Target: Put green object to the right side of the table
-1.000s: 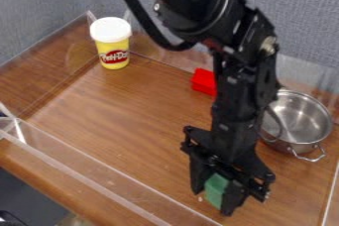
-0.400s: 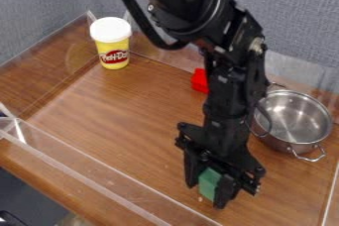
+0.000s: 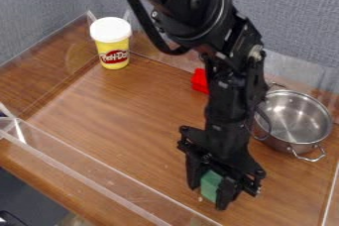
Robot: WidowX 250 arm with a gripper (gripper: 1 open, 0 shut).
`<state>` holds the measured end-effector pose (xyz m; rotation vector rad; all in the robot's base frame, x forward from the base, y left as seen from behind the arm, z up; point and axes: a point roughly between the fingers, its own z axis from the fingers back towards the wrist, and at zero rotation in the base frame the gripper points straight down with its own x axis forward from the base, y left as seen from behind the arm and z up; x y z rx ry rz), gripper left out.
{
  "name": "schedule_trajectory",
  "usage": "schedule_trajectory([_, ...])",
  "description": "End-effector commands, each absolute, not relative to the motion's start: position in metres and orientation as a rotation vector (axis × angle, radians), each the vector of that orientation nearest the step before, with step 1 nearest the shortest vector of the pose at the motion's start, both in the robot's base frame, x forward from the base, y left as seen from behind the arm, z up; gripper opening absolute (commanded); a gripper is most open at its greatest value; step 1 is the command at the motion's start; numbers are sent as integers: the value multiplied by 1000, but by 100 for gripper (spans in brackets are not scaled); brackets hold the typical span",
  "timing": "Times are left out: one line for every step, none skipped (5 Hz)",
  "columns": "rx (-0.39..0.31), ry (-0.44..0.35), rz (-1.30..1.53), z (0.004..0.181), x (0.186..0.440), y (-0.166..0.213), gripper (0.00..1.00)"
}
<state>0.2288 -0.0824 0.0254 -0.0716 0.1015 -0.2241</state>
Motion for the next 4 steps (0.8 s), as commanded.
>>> schedule_trajectory([-73, 70, -211, 30, 237, -83, 100])
schedule_trajectory([-68, 58, -202, 37, 237, -83, 100])
schedule_trajectory([-64, 11, -198, 59, 239, -82, 100])
schedule_trajectory([-59, -80, -190, 96, 243, -80, 100])
